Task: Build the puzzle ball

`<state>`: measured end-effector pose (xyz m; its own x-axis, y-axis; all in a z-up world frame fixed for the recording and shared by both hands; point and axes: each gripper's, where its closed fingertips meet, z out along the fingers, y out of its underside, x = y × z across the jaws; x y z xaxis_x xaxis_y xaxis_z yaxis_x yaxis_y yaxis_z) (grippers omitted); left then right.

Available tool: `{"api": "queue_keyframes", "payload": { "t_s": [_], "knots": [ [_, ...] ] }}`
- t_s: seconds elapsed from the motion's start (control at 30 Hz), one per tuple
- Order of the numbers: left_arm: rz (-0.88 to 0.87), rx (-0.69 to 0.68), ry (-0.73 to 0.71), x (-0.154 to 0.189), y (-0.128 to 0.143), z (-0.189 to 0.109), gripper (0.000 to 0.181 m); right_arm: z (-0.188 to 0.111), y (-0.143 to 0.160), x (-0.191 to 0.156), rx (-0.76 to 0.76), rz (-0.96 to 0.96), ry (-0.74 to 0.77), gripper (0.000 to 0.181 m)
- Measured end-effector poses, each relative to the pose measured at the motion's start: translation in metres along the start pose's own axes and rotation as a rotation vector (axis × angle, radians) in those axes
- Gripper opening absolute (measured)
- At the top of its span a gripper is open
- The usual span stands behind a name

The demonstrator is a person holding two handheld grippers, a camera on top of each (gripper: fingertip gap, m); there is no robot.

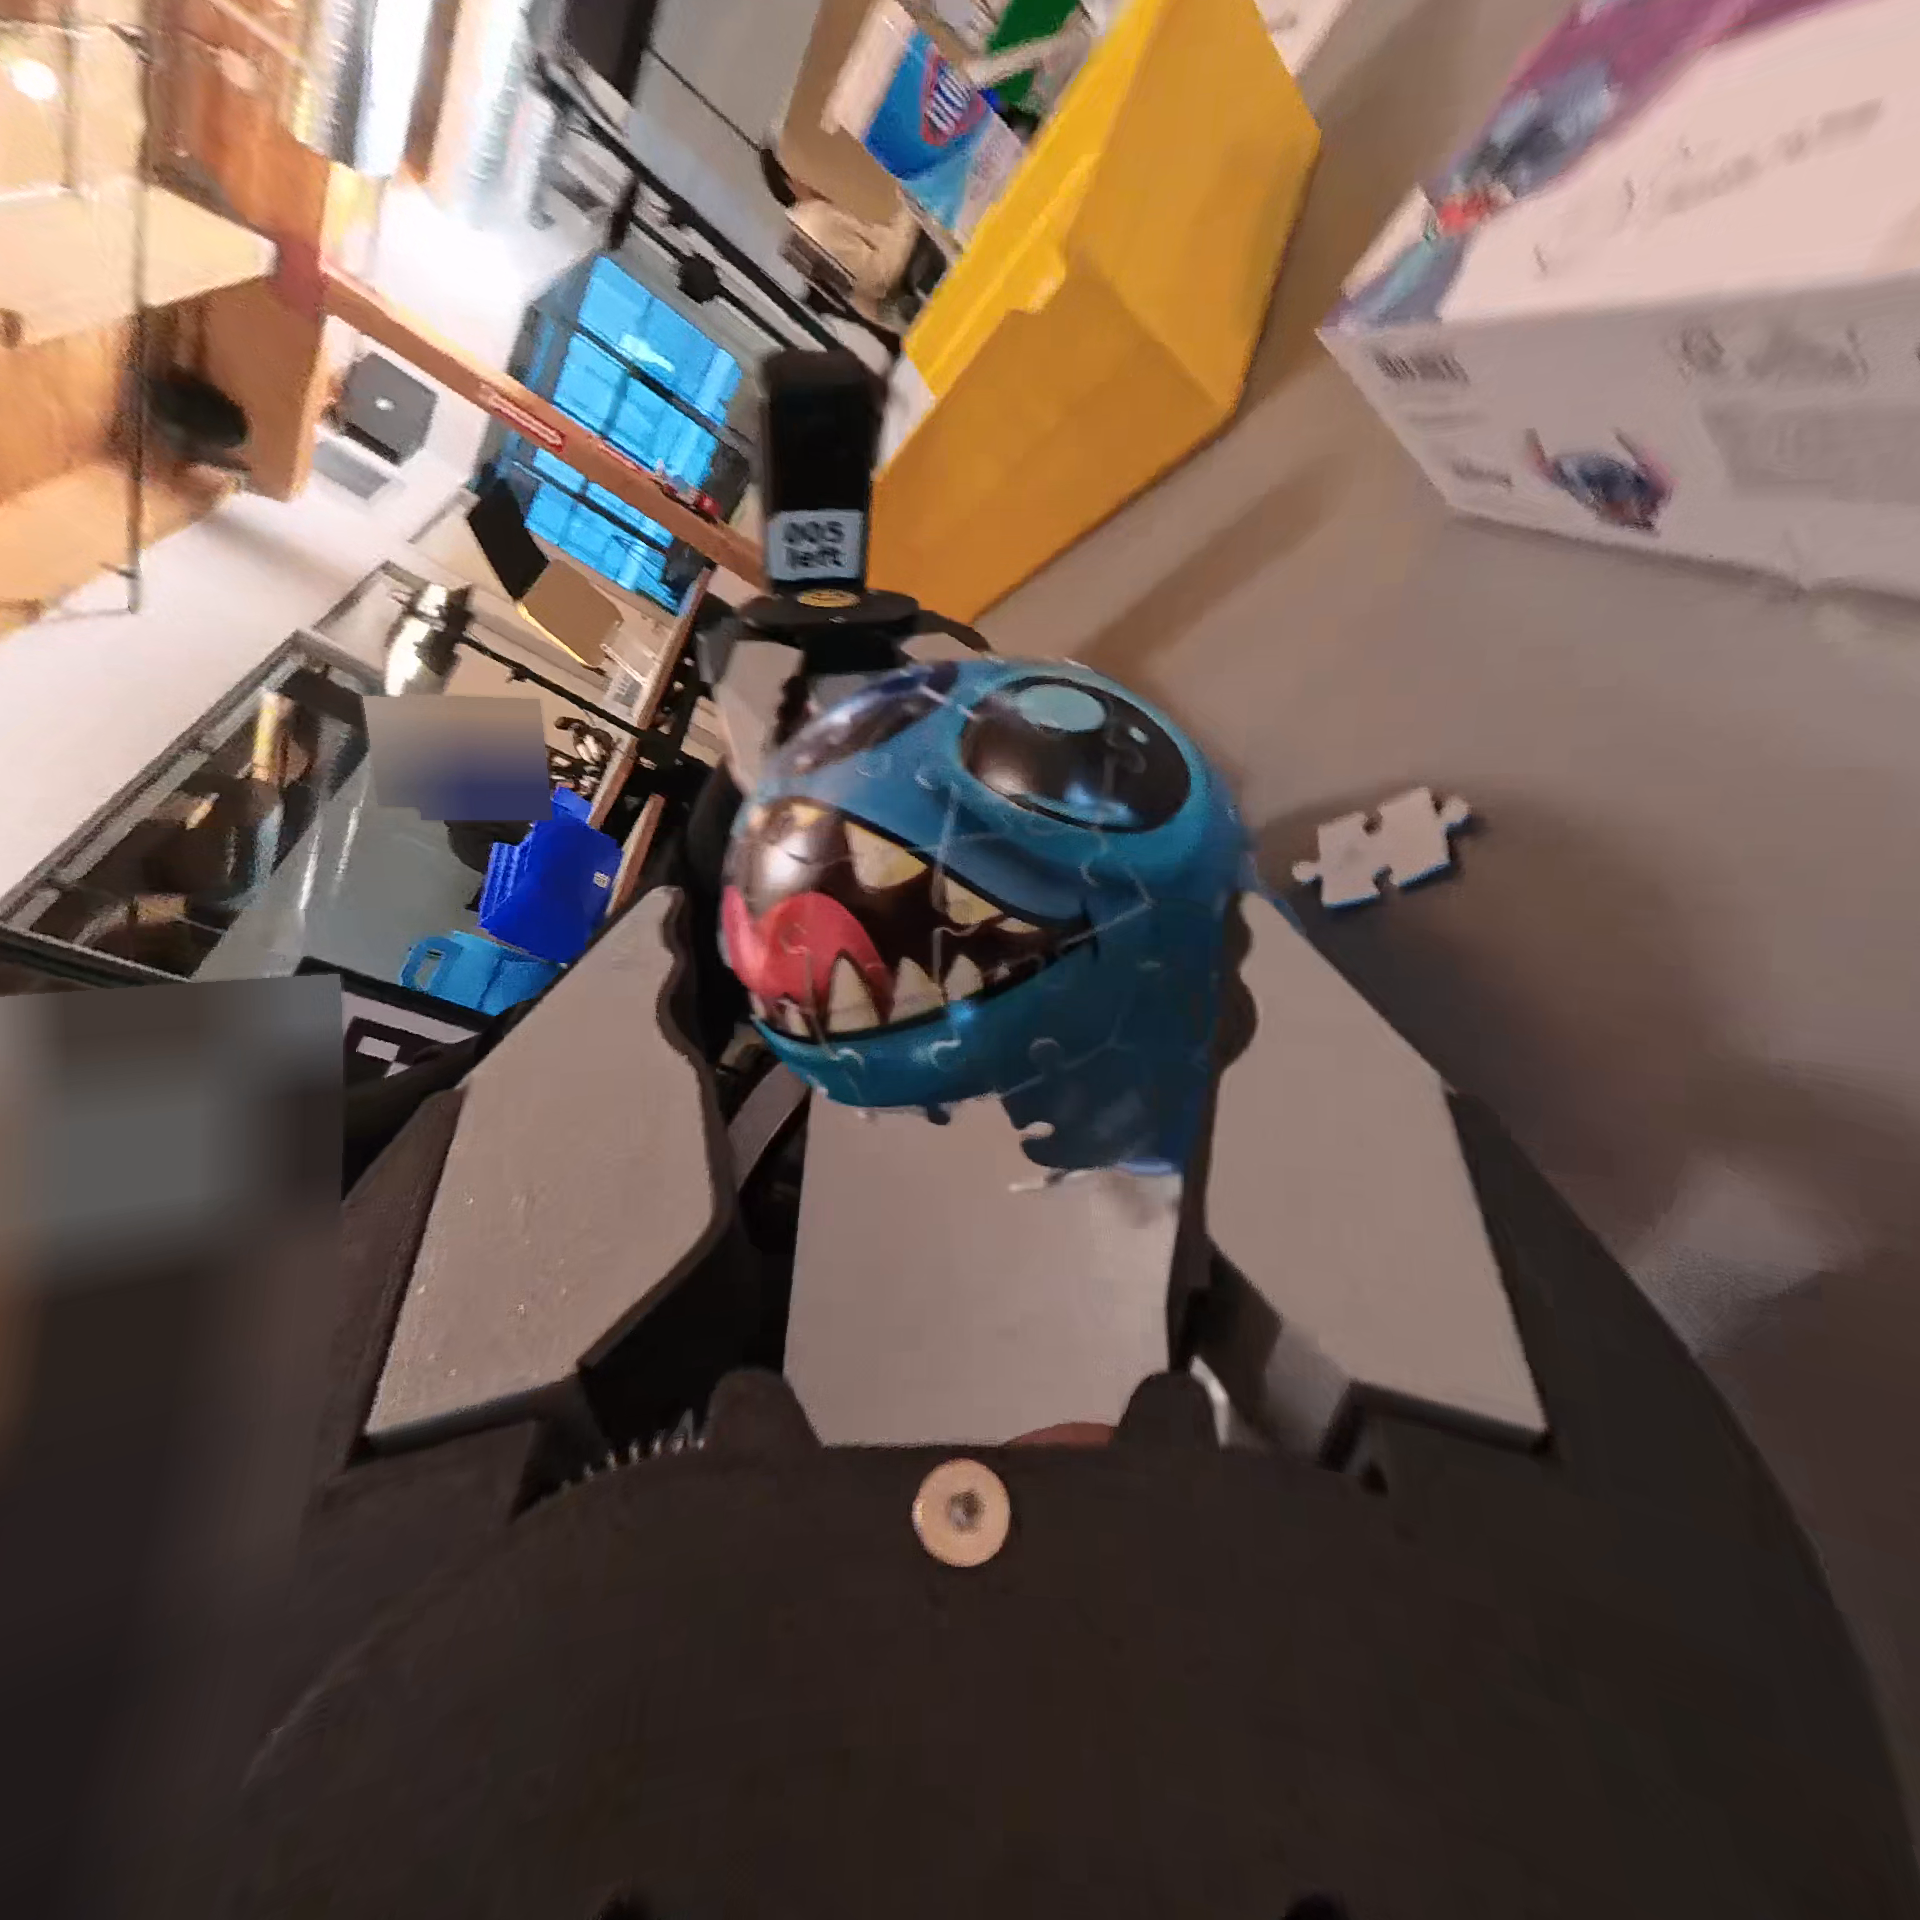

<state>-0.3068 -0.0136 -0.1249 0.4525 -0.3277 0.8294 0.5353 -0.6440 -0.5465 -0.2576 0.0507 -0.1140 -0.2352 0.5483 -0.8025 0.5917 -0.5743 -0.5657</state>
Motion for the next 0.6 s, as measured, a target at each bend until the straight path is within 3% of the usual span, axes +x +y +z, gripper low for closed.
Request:
{"api": "queue_keyframes", "payload": {
  "t_s": [0.03,0.33,0.6],
  "knots": [
    [-0.011,0.005,-0.015,-0.001,0.002,0.0,0.078,0.003,0.003,0.005,-0.017,0.022,0.015,0.107],
    [-0.08,-0.035,-0.05,0.002,0.019,0.011,0.088,0.019,0.022,0.006,-0.104,0.137,-0.062,0.12],
    [-0.015,-0.009,-0.077,-0.002,0.024,0.017,0.086,0.024,0.025,0.006,-0.109,0.088,-0.045,0.12]
  ]
}}
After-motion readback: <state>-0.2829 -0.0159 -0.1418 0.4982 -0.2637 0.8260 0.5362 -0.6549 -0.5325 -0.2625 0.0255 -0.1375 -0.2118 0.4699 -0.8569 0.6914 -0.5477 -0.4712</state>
